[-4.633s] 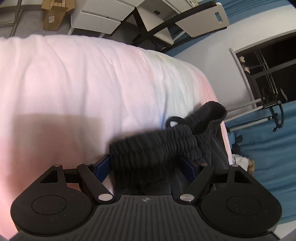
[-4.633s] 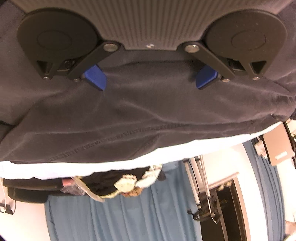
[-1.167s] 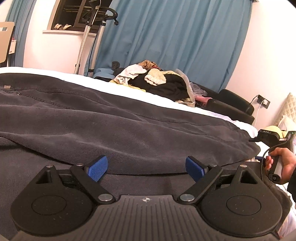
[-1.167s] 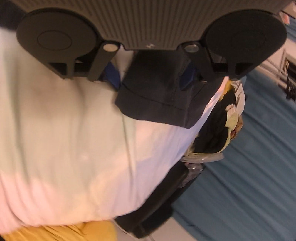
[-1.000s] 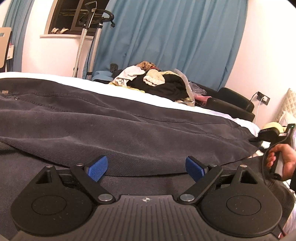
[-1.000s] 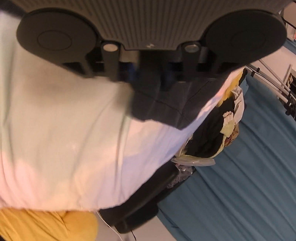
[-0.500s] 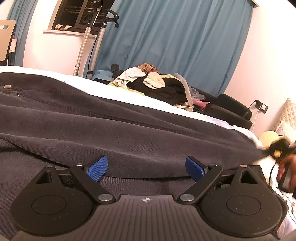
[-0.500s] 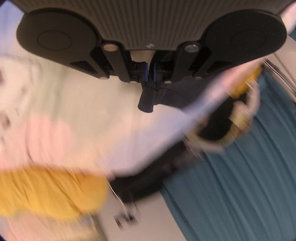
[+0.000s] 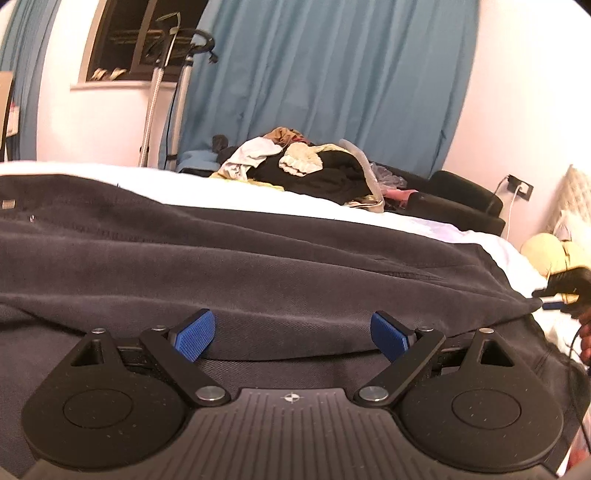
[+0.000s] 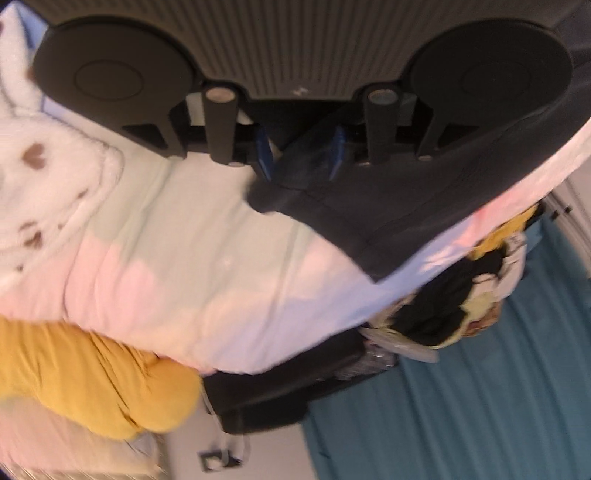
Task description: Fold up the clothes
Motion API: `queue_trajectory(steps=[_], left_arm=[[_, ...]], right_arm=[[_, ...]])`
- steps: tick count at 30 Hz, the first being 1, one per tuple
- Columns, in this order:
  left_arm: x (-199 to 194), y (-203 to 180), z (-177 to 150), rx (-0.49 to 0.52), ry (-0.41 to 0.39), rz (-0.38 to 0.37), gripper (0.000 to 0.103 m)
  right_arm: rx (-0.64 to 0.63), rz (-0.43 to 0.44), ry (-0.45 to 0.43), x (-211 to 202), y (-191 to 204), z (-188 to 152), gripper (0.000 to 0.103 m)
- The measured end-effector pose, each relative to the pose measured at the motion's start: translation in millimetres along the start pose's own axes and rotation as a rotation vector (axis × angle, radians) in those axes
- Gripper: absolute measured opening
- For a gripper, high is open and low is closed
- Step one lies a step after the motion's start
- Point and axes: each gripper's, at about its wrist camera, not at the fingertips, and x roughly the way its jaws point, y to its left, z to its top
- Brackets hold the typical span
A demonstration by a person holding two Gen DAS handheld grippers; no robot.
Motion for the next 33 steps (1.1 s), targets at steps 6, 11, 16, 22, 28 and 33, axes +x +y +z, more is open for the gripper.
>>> queue_trajectory(steps=[6,11,16,22,28,33], left_arm=[[-20.4,-5.1,2.6,0.008,-0.037,0.019,0.093],[-41.7,-3.7,3.7,-0.022,-0.055,0.029,0.093],[-59.5,-7.9,-0.7,0.007,-0.061,0.045,0.094],[-74.5,-22.7,-8.7,0.073,-0.057,0.048,0.095],[-84.3,-37.2,-18.2,0.155,-0.055,0.039,0.097],[-87.3,-45.2,-25.6,0.204,-0.038,0.039,0.097]], right_arm=[[-0.048,0.18,-0.009,-60.6,32.4,-6.1,0.053],[-0.102,0.354,-0.031,-120.3,66.3,-26.9,0.065],[-0.163,0.466,-0.01,-158.6,95.3,-69.1,0.076],[-0.249,0.53,0.016,-181.9,113.1,-89.0,0.093],[-0.263,0.55,0.007,-198.0,113.0,-95.4,0.103],[-0.263,0.553,-0.009,-202.8,109.8,-96.2,0.103]])
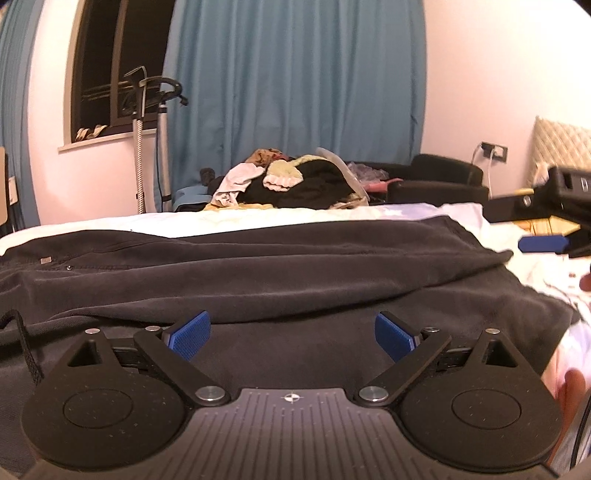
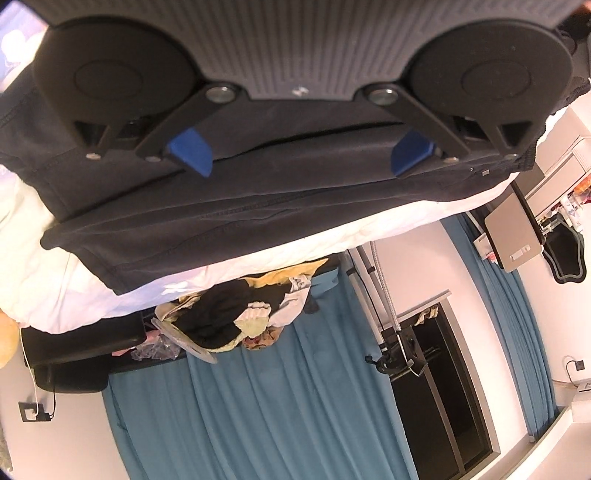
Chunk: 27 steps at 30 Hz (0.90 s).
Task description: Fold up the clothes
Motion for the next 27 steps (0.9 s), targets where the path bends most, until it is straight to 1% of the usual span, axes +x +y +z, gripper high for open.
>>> queue_trajectory(steps=[3,5,8,10,13,15,17,18,21,25,27], left_arm=[[-1.5,-1.2,-2.3,-0.008,0.009,0.001,0.098],[-1.4,-2.3,-4.2,-0.006,0.024,0.0,0.098],[-4.7,-3.3,-5.1,-0.011,0.024,0.009,0.098],[-7.8,0.2,-4.9,-0.04,0.023,0.01,0.098],[-13.1,11.0,-0.7,-0.102,0.024,0.023,0.099],[-18.6,23.4,4.8,-0.163,0.023,0.035,0.099],[-27.0,44.9,13.7,-0.253,0.03,0.031,0.098],[-33.0,59.9,19.5,-0.301,0.031,0.029,0.098],[-58.0,114.6,36.0,-0.401,0.032,0.053,0.098],[-101.8,214.2,50.1,-0.574,0.04,0.136,0.098],[-127.9,268.1,44.5,-0.689,0.036,0.182,0.098]], right_arm=[[-0.006,0.006,-0.016,-3.7,0.6,-0.2,0.103],[-0.005,0.016,-0.019,-5.3,-1.1,-0.1,0.103],[-0.006,0.014,-0.015,-6.0,-1.5,-0.2,0.103],[-0.007,0.01,-0.013,-6.5,-1.4,-0.1,0.103],[-0.006,0.009,-0.038,-11.9,-2.3,2.2,0.103],[0.001,0.023,-0.105,-24.7,-4.1,6.0,0.103],[0.047,0.049,-0.171,-41.5,-10.8,11.0,0.103],[0.086,0.066,-0.19,-48.4,-18.2,16.0,0.103],[0.204,0.101,-0.216,-69.1,-47.0,33.3,0.103],[0.346,0.083,-0.188,-95.3,-107.3,61.4,0.103],[0.397,0.029,-0.166,-106.7,-143.0,65.9,0.103]])
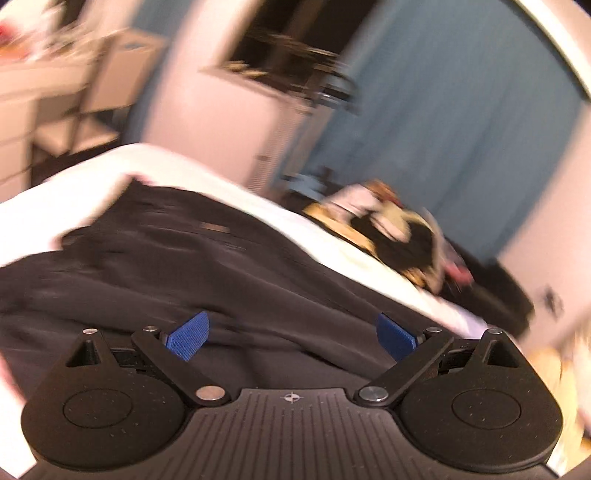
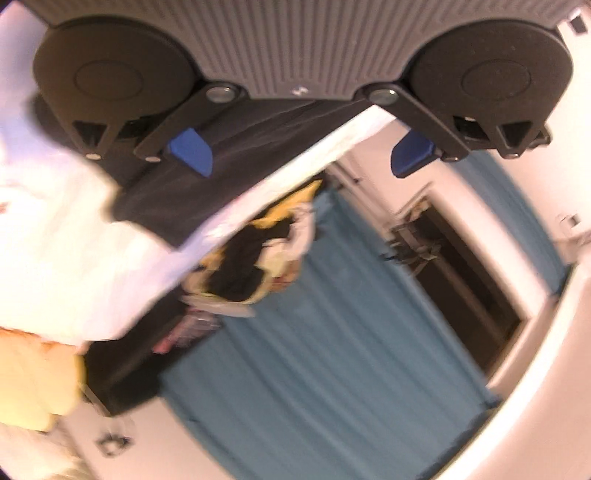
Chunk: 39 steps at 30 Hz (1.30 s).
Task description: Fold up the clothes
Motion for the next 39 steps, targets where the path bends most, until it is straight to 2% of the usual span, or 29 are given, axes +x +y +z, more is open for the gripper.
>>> queue_trajectory(steps=[2,6,8,11,14,19,20,21,22,23,25,27,30,31,32,33,34,35,36,39], left_arm=[[-16.5,49.3,19.9,-0.12,-0.009,0.067,0.098],[-34.0,123.3,29.7,-0.307,-0.01,0.127,0.098],[-31.9,149.8,25.5,-0.378,0.023,0.155,0.098],[-15.6,170.3,13.8,-0.442,0.117,0.203,0.097],[2.6,182.9,0.6,-0.468,0.205,0.257,0.097],[13.6,187.5,-0.1,-0.481,0.206,0.227,0.097],[15.7,187.8,1.8,-0.487,0.214,0.207,0.095],[17.3,187.9,1.8,-0.503,0.224,0.172,0.085],[19.8,187.7,2.2,-0.533,0.244,0.122,0.079],[24.7,184.4,1.1,-0.532,0.258,0.102,0.078],[37.0,181.6,-2.4,-0.525,0.279,0.099,0.079],[51.6,186.8,-6.1,-0.539,0.299,0.122,0.082],[56.0,190.3,-7.5,-0.578,0.27,0.115,0.084],[55.0,187.8,-6.6,-0.573,0.254,0.122,0.081],[53.2,184.2,-5.5,-0.558,0.24,0.134,0.065],[52.0,180.4,-3.1,-0.531,0.236,0.155,0.049],[47.5,178.9,-2.3,-0.534,0.227,0.165,0.045],[42.1,177.9,-2.1,-0.546,0.214,0.172,0.034],[35.9,176.9,-0.6,-0.555,0.194,0.169,0.02],[16.4,167.4,8.3,-0.569,0.13,0.142,0.009]], right_arm=[[0.05,-0.066,0.012,-10.0,-32.6,15.8,0.103],[0.167,-0.138,0.094,-18.4,-96.8,16.9,0.103],[0.235,-0.169,0.153,-13.6,-120.5,8.3,0.103],[0.329,-0.236,0.229,1.2,-142.2,-10.0,0.103],[0.372,-0.242,0.283,14.2,-151.7,-27.1,0.103],[0.349,-0.261,0.342,30.0,-158.0,-42.2,0.103],[0.353,-0.248,0.34,33.3,-159.9,-44.0,0.102],[0.357,-0.225,0.335,35.2,-161.1,-44.3,0.098],[0.352,-0.199,0.329,38.5,-160.6,-44.2,0.097],[0.333,-0.187,0.328,43.0,-158.9,-44.1,0.096],[0.297,-0.195,0.32,52.8,-156.9,-44.4,0.092],[0.304,-0.241,0.33,62.9,-161.4,-46.8,0.084],[0.32,-0.289,0.312,69.2,-165.7,-47.6,0.074],[0.316,-0.296,0.295,67.9,-165.0,-45.6,0.069],[0.311,-0.303,0.279,66.5,-164.3,-43.6,0.047],[0.307,-0.31,0.262,65.1,-163.7,-41.6,0.03],[0.302,-0.317,0.245,63.8,-163.0,-39.7,0.029],[0.299,-0.322,0.231,62.3,-161.9,-37.6,0.028],[0.297,-0.319,0.228,60.2,-159.9,-35.2,0.023],[0.262,-0.31,0.196,53.7,-146.2,-24.9,0.015]])
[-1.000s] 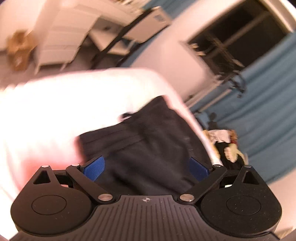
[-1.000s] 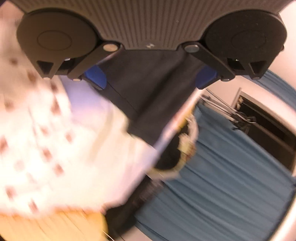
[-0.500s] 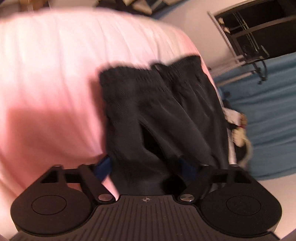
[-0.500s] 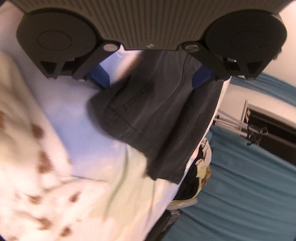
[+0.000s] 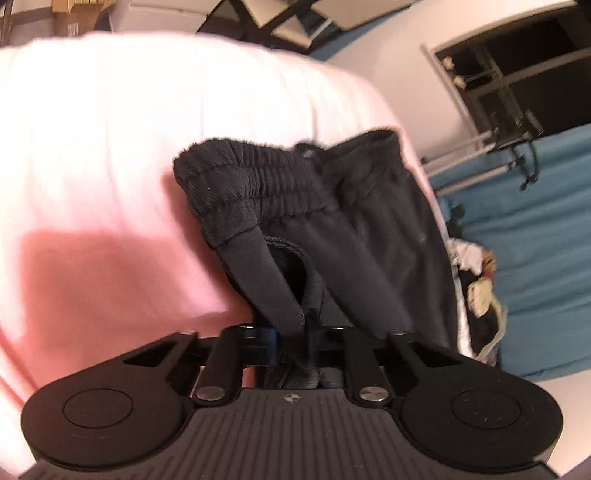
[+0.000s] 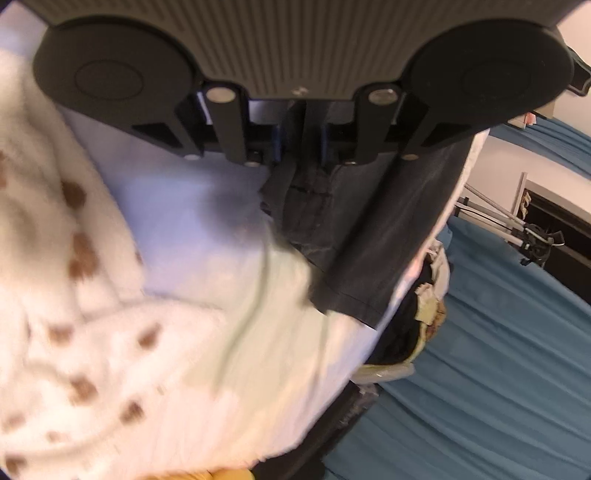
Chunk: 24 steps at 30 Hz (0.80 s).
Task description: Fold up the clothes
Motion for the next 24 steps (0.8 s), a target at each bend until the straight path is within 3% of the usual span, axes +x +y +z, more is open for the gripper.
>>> queue_trajectory(steps=[5,9,12,15,20,24], left_arm=[[-51.4,-18.2,-0.1,-0.035,-0.08,-0.133,0.007],[-65.6,-14.1,9.3,-0.064,-0.113,-0.176,0.005],[-47.8,-14.9,15.4,-0.068,-0.094,-0.129,0.005],[-32.3,-34.6,29.9,-0.077,-0.081,-0.128,0.005],[10.8,-111.3,74.5,-0.007,-0.122,-0.089,0.005],[68.8,-169.5,110.0,0.025,-0.129,-0.024,0.005]], right_arm=[[0.02,0.032,-0.12,-31.2,34.8,14.8,0.013],[0.053,0.043,-0.185,-38.3,39.8,23.2,0.013],[0.098,0.032,-0.179,-26.0,28.1,23.3,0.013],[0.109,0.033,-0.184,-14.6,36.4,27.2,0.013],[0.128,-0.015,-0.242,21.2,79.6,50.7,0.013],[0.153,-0.056,-0.299,77.5,117.2,69.2,0.013]])
